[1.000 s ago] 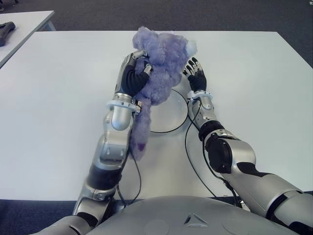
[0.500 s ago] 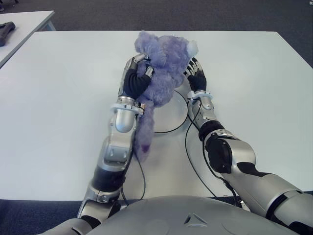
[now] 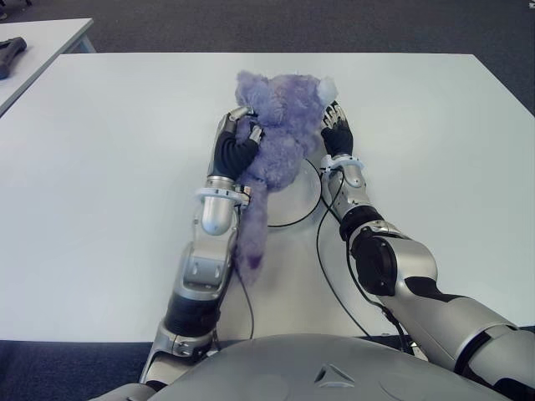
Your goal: Put the doll into the plate.
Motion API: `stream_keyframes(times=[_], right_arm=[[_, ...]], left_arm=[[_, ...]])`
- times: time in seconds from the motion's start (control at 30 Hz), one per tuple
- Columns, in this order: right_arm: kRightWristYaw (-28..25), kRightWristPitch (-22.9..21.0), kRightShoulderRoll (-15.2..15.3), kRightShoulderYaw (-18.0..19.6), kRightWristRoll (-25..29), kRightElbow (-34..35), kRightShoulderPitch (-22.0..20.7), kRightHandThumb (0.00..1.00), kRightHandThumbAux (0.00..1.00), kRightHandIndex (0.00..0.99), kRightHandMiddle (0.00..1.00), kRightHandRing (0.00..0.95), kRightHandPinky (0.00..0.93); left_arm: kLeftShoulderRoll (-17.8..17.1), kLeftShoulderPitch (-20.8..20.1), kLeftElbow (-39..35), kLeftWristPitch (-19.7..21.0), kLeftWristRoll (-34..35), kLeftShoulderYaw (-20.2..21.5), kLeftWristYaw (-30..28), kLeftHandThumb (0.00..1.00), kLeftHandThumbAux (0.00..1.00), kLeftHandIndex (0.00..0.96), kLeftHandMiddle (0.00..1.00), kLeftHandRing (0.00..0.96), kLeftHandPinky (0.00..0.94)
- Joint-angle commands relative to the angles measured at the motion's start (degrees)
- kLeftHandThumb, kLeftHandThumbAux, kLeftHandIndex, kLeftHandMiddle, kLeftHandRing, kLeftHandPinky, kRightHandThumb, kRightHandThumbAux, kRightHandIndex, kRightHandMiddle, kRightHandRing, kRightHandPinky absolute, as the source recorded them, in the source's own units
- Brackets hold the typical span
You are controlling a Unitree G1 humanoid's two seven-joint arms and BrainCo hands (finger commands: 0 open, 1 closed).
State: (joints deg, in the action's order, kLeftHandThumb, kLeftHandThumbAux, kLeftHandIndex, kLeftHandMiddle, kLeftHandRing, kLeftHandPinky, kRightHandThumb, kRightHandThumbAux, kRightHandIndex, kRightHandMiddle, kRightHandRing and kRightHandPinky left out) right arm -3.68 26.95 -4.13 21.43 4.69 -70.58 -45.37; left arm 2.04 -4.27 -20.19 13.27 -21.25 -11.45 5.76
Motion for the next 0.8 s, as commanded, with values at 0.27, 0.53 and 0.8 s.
stream_keyframes(times=[0.27, 0.53, 0.8], right_arm=[[0.5, -6.6, -3.8, 1.8, 1.5, -7.4, 11.8, 0.609, 0.869, 0.045, 0.005, 0.000, 0.026], [0.8, -6.8, -3.8, 1.8, 1.5, -7.4, 11.8, 0.571, 0.865, 0.049, 0.004, 0.000, 0.040], [1.2, -6.8, -3.8, 1.7, 1.3, -7.4, 11.8, 0.602, 0.863, 0.056, 0.013, 0.001, 0.053]], left_arm=[[2.8, 3.4, 0.7, -0.8, 4.0, 0.4, 1.3, 0.744, 0.696, 0.441, 0.860, 0.855, 0.864], [3.5, 4.7, 0.9, -1.1, 6.4, 0.4, 1.4, 0.744, 0.696, 0.441, 0.858, 0.852, 0.861], [3.3, 6.6, 2.2, -3.0, 8.5, 0.9, 2.1, 0.745, 0.696, 0.441, 0.862, 0.855, 0.865]])
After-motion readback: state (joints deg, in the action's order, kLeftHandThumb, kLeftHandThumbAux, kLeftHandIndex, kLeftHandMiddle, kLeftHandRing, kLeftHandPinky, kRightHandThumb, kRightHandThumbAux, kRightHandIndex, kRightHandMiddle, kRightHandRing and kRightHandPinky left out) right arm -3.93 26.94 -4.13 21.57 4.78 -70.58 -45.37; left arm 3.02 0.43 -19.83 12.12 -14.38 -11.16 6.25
